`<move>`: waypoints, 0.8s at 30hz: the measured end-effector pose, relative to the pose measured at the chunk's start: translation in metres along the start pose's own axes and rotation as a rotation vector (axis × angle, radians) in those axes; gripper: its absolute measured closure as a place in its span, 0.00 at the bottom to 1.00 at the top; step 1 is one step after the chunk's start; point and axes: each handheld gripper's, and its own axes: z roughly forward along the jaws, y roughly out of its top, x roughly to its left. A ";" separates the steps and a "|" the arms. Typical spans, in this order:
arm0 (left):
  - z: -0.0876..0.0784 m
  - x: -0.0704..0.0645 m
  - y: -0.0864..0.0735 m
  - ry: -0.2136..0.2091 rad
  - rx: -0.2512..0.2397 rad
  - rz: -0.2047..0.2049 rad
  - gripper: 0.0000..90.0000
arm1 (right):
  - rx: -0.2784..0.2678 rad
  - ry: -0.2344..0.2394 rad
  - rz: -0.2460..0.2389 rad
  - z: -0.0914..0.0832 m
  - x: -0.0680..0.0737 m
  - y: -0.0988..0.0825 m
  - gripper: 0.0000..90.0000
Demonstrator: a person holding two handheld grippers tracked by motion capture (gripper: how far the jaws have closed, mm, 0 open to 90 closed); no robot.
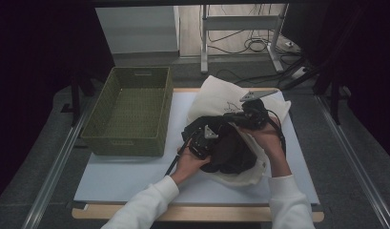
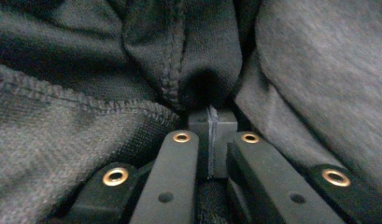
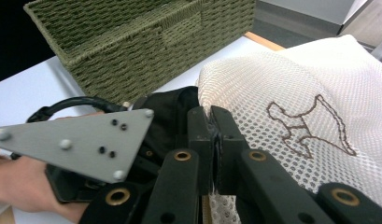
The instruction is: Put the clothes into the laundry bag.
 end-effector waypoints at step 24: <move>-0.074 0.004 -0.026 -0.133 -0.116 -0.003 1.00 | -0.017 -0.004 0.031 -0.003 -0.007 -0.003 0.98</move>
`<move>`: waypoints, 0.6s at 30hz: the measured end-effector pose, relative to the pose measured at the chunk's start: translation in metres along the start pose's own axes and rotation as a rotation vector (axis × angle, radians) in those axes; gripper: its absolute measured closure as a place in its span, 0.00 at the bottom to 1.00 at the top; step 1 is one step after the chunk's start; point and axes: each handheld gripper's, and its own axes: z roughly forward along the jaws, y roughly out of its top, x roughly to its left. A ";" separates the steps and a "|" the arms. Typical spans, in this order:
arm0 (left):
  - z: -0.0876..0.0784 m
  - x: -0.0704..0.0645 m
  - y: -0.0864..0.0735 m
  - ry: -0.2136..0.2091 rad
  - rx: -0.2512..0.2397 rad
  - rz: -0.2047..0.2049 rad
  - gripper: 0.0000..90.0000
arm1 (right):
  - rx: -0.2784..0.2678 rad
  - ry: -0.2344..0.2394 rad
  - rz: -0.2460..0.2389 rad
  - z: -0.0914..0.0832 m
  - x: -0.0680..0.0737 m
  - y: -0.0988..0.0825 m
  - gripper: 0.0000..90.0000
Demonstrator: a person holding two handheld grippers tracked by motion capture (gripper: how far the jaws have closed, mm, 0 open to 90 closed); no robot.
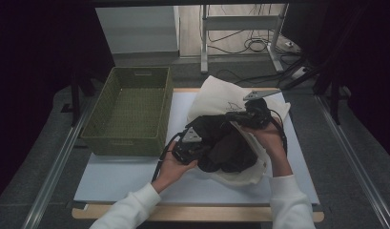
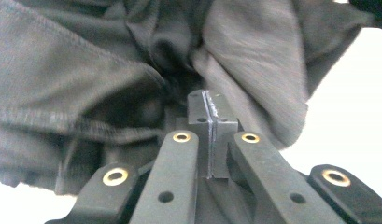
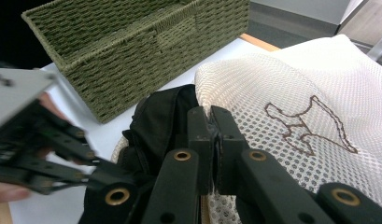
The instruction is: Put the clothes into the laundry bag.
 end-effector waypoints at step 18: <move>0.010 0.000 -0.038 -0.013 0.158 0.044 1.00 | -0.002 0.002 0.005 0.000 -0.002 -0.001 0.98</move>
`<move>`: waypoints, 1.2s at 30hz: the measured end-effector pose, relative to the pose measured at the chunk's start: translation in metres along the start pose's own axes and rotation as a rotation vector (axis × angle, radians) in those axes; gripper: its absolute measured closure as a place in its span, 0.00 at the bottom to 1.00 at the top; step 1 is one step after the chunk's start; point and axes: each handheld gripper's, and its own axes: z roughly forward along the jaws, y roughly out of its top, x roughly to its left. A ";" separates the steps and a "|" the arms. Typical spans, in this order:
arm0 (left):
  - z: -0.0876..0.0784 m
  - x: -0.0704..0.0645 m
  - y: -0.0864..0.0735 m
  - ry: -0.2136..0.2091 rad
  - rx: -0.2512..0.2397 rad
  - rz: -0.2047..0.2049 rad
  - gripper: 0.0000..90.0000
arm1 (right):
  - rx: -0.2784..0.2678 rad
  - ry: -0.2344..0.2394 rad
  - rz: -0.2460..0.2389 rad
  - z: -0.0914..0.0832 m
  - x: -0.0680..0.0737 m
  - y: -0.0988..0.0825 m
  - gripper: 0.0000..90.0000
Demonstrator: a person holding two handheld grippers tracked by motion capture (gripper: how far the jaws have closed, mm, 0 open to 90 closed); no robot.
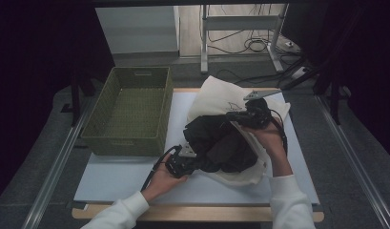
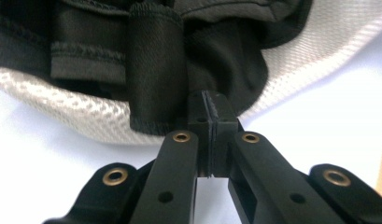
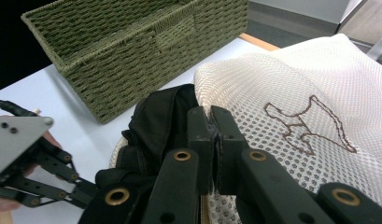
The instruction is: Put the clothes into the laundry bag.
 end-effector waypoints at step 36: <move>0.063 0.010 0.072 0.119 0.045 -0.035 1.00 | 0.029 0.031 -0.034 0.002 0.010 0.003 0.98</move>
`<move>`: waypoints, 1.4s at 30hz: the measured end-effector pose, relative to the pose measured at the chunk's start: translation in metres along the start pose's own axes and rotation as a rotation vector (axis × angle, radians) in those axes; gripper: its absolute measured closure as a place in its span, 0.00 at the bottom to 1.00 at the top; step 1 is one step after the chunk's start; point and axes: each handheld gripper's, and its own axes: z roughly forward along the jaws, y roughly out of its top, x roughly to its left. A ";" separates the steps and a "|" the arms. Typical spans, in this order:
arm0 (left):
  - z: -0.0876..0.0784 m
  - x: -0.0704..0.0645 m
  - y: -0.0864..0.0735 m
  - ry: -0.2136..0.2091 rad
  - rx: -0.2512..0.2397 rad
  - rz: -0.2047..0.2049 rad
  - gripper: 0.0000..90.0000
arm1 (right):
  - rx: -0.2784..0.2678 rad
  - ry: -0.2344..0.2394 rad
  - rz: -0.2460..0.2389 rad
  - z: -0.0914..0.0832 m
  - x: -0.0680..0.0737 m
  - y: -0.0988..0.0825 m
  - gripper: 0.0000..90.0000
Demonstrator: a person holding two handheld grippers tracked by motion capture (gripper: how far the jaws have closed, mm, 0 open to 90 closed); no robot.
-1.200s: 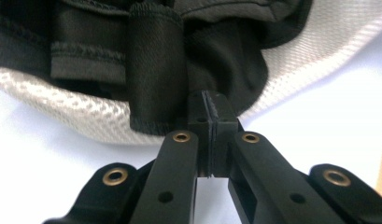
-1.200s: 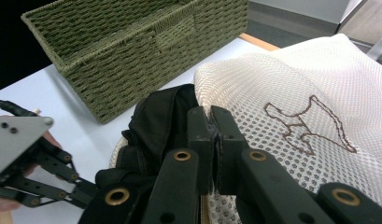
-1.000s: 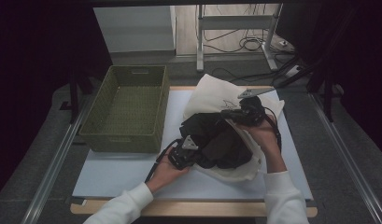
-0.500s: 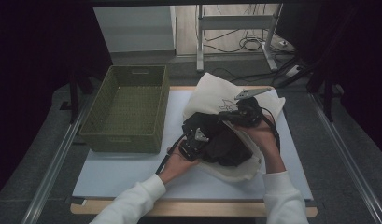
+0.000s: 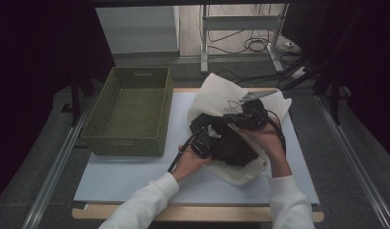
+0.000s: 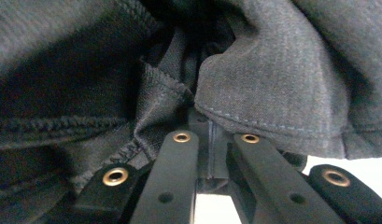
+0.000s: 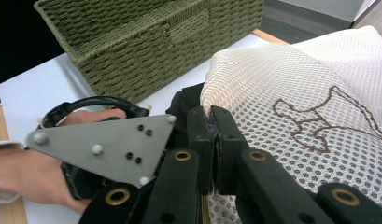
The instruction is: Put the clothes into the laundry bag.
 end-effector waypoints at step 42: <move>-0.062 0.055 -0.003 0.061 -0.229 -0.141 1.00 | -0.024 -0.005 0.024 -0.005 -0.007 -0.002 0.98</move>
